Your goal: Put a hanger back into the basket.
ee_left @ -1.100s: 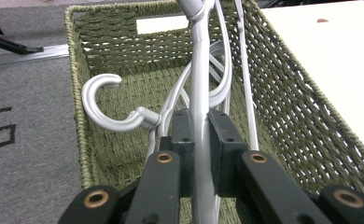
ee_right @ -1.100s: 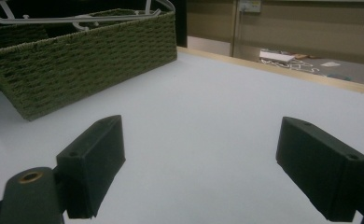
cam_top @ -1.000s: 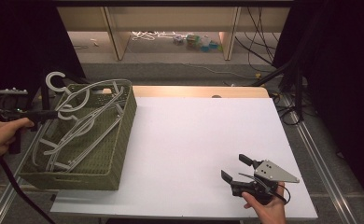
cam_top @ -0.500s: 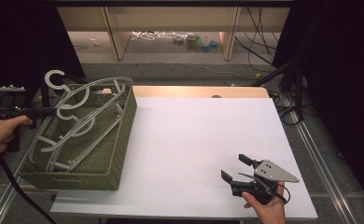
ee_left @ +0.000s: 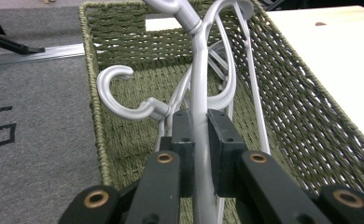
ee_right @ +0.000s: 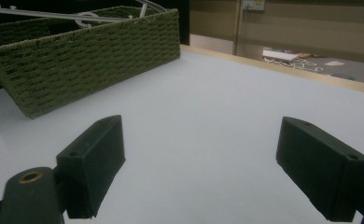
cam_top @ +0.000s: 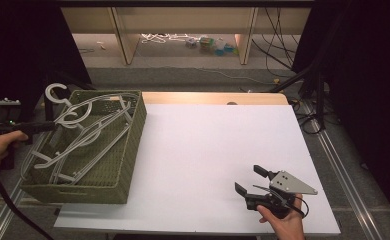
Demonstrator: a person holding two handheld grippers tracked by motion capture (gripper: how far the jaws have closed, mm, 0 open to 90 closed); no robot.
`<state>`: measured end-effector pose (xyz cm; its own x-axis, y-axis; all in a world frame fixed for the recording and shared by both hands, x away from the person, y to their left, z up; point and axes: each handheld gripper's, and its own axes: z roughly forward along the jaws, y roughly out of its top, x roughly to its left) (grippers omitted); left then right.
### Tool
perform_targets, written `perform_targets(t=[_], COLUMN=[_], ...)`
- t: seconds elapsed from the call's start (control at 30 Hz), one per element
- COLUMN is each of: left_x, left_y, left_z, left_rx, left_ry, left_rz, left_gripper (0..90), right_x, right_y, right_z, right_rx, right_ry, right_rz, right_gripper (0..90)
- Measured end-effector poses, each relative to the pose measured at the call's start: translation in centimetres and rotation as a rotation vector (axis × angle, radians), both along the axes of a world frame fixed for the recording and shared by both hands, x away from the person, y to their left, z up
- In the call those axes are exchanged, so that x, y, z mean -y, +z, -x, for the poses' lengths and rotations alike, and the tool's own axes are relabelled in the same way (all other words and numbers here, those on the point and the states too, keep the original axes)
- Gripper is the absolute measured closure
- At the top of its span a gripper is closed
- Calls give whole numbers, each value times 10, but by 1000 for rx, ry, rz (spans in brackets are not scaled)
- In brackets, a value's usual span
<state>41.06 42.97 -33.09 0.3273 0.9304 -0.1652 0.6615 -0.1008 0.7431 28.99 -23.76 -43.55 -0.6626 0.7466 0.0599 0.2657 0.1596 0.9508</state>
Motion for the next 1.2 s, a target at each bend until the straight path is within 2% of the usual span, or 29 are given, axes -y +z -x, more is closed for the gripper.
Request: perform_targets(t=[0.07, 0.17, 0.23, 0.37, 0.5, 0.57, 0.63, 0.77, 0.9, 0.97, 1.03, 1.07, 1.2], left_x=[3, 7, 6, 10, 8, 9, 10, 8, 10, 10, 11, 11, 14], left_y=[-4, -12, -16, -21, -25, -29, -32, -36, -46, -51, -56, -58, -64], left_z=[-2, -6, -10, -14, -15, -16, -19, -20, -18, -17, -17, -17, -17], left_rx=[-8, -24, -54, -65, -65, -62, -56, -79, -85, -107, -115, -132, -147], left_ry=[-5, -7, -45, -54, -47, -34, -19, -27, -24, -30, -32, -39, -31], left_rz=[-14, -32, -88, -117, -112, -139, -129, -147, -147, -140, -147, -152, -144], left_gripper=[818, 817, 817, 817, 817, 816, 815, 814, 813, 813, 813, 814, 812], right_x=[0, 1, 1, 1, 1, 1, 1, 0, 1, 1, 1, 1, 1], right_y=[-1, -1, 0, 0, 0, 0, 0, 0, -1, 0, 0, 0, 0], right_z=[-1, -1, 0, 0, 0, 0, -1, 0, -1, -1, -1, -1, 0], right_rx=[5, 6, 8, 8, 8, 6, 4, 9, 7, -1, 4, 5, 8], right_ry=[2, 4, -4, -8, -9, -5, -1, -8, 0, -4, -1, -2, -10], right_rz=[-18, -19, -13, -9, -9, -13, -11, -8, -18, -16, -13, -13, -8], right_gripper=[162, 162, 162, 162, 162, 162, 162, 162, 162, 162, 162, 162, 162])
